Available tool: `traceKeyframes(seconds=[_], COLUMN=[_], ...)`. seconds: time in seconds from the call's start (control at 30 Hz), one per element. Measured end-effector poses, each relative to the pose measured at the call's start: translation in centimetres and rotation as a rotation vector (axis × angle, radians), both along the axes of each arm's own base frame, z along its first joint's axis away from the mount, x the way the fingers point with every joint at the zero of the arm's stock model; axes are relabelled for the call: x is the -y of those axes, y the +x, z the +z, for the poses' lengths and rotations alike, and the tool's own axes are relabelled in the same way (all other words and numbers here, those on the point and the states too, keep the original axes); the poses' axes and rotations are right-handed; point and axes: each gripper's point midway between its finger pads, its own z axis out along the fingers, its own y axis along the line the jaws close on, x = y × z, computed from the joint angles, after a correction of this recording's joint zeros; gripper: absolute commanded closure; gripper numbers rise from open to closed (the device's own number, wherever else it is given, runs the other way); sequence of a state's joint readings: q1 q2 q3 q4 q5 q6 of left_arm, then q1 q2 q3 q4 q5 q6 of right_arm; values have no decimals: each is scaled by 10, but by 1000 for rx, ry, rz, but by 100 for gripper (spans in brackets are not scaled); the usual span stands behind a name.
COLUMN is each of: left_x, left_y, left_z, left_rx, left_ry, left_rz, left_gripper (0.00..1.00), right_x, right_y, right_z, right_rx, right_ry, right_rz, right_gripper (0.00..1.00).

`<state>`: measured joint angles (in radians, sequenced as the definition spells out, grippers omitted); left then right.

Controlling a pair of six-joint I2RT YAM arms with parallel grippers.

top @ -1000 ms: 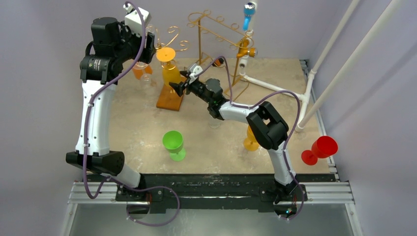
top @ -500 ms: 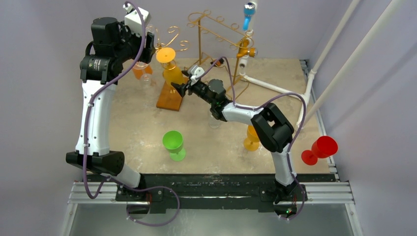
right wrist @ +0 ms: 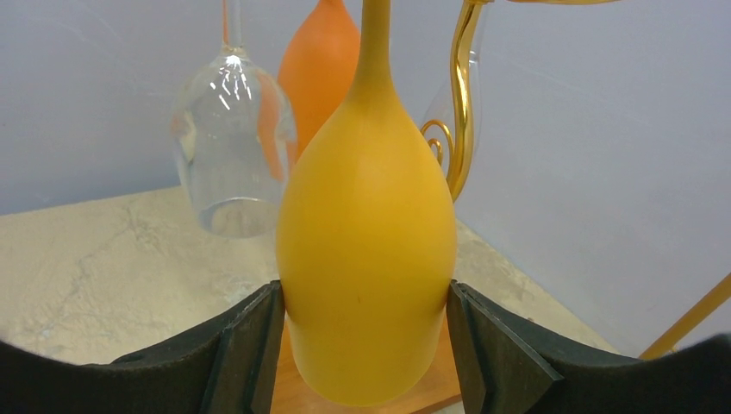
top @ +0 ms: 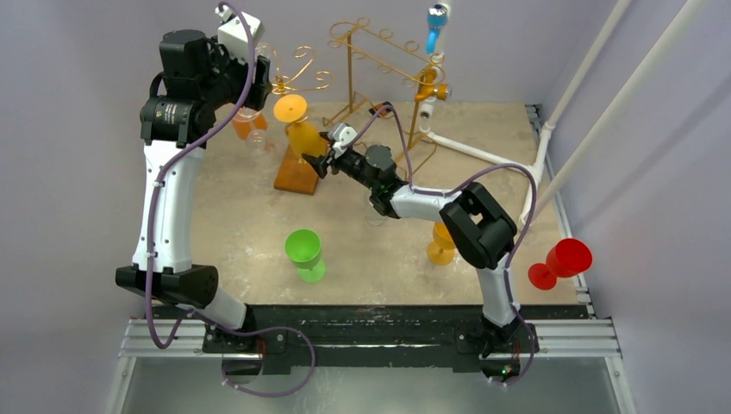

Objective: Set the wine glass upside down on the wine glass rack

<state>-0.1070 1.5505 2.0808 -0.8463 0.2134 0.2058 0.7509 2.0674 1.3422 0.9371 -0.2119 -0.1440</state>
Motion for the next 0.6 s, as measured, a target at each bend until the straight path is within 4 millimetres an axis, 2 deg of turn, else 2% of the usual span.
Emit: traceKeyframes(seconds=[0.6], left_x=[0], left_y=[2], left_z=[-2], left_rx=[-6], left_ry=[1], left_rz=[1], left_gripper=[44], right_x=[10], right_y=[-12], right_z=[0], right_rx=[26], right_ry=[18], right_rz=[2], right_gripper=[33])
